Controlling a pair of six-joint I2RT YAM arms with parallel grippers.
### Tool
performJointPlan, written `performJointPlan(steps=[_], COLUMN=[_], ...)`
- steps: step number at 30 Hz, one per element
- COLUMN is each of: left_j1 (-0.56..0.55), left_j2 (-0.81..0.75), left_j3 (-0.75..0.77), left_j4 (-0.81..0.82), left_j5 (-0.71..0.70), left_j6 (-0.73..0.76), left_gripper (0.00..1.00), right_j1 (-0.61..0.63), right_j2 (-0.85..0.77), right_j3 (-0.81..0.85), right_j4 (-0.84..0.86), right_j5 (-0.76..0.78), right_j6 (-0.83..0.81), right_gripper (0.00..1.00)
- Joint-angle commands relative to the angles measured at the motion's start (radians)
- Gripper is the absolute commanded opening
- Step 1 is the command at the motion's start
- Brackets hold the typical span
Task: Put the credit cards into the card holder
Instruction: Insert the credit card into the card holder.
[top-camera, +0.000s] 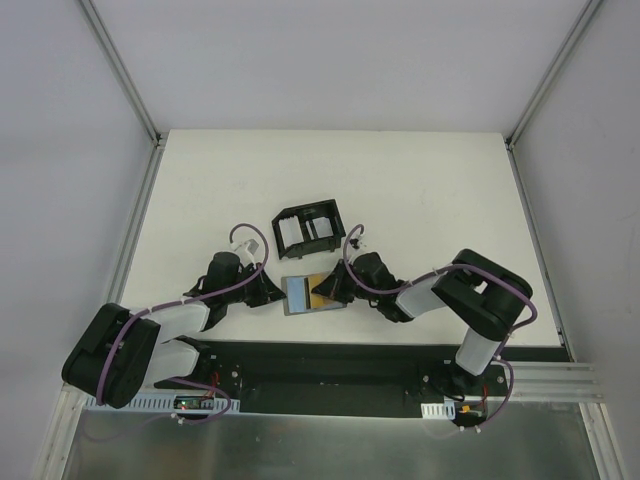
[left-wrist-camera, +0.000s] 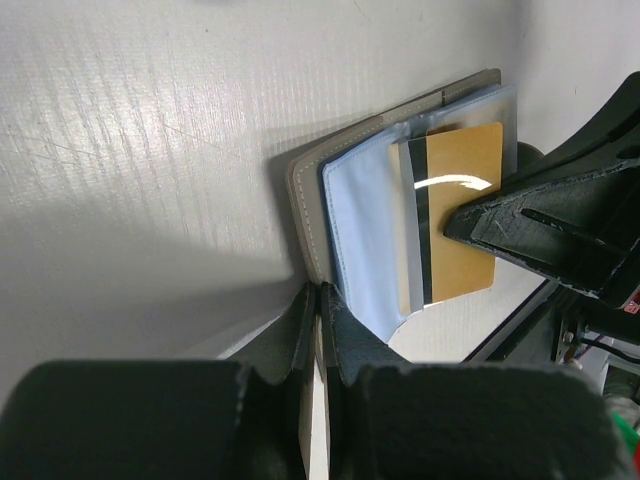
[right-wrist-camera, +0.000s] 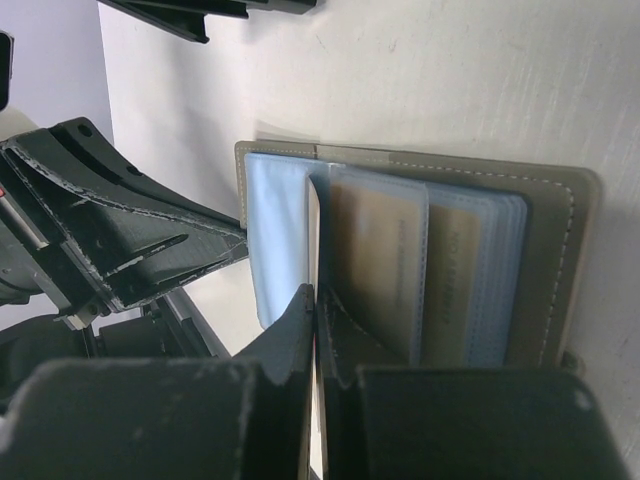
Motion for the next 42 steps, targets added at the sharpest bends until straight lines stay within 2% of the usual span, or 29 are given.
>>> performJointPlan(steps=[1,5,8,13,17,24,27,31,42], left_j1=[0.007,0.007,0.007,0.007,0.007,0.007,0.007,0.007,0.007], left_j2=[-0.016,-0.016,-0.016,-0.010,-0.010,-0.005,-0.002,0.001,-0.002], left_j3=[-0.021,-0.024,-0.022,-0.018,-0.019,-0.019,-0.018,-0.021,-0.028], left_j4=[-0.025,-0.024,-0.024,-0.022,-0.022,-0.022,-0.021,-0.016,-0.013], left_j5=[-0.019,-0.022,-0.024,-0.021,-0.019,-0.019,-0.015,-0.021,-0.019], left_j6=[0.008,0.008,0.008,0.007,0.008,0.008,0.008,0.008,0.011], left_gripper=[0.00,0.00,0.00,0.00,0.00,0.00,0.00,0.00,0.00], right_j1=[0.016,0.016,0.016,0.016,0.016,0.021,0.028,0.030,0.030], right_j2=[0.020,0.003,-0.024,-0.086,-0.124,-0.124,-0.087,-0.072,-0.130], right_j3=[0.021,0.020,0.018,0.027,0.032,0.069,0.096,0.098,0.072], right_j4=[-0.064,-0.076,-0.117,-0.228,-0.309,-0.371,-0.369,-0.346,-0.372], right_j5=[-0.010,0.007,0.028,0.077,0.114,0.103,0.067,0.051,0.112], right_j6=[-0.044,-0.063,-0.096,-0.144,-0.171,-0.201,-0.202,-0.190,-0.193], right_gripper=[0.01,0.03,0.15,0.29,0.34,0.35,0.26,0.25,0.38])
